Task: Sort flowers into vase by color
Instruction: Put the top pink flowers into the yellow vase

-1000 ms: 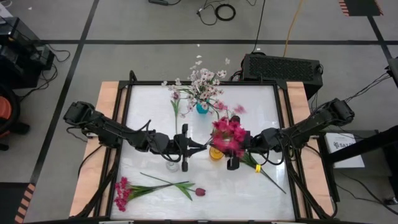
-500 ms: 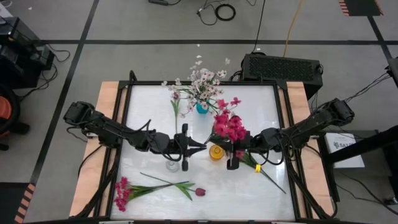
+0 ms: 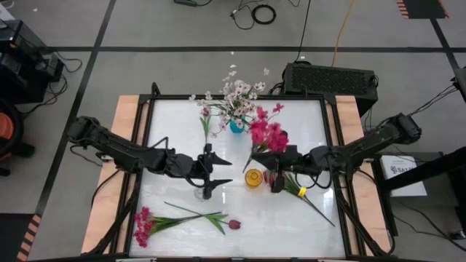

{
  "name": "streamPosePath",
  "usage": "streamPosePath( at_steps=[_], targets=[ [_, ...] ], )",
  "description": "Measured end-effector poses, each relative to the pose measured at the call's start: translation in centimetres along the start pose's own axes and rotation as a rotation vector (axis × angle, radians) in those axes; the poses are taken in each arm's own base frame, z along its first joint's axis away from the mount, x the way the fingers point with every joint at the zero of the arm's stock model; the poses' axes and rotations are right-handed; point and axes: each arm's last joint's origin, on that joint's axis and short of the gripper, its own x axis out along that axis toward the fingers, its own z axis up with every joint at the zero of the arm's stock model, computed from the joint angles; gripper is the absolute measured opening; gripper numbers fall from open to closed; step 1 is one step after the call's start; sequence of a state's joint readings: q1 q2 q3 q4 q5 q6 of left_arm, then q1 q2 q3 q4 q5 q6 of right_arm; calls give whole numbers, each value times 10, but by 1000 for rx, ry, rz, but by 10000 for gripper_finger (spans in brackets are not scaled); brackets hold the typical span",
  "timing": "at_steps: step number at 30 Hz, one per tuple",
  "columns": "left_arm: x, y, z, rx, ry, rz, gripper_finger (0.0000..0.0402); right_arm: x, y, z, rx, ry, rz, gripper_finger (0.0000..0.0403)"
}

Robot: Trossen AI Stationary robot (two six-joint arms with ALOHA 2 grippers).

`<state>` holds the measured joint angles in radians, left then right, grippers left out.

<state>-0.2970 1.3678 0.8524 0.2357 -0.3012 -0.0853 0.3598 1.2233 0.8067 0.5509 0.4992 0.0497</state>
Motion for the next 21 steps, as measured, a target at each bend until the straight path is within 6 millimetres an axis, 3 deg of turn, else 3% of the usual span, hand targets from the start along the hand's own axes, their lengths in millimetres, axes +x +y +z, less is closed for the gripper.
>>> streamPosePath(
  at_steps=[5,21],
  targets=[
    [-15,6,9,-44,-15,69,294,-7,-2,-5,27,105,-12,0],
    [-18,1,8,-28,-1,53,294,-4,-13,-26,108,260,-133,0]
  ],
)
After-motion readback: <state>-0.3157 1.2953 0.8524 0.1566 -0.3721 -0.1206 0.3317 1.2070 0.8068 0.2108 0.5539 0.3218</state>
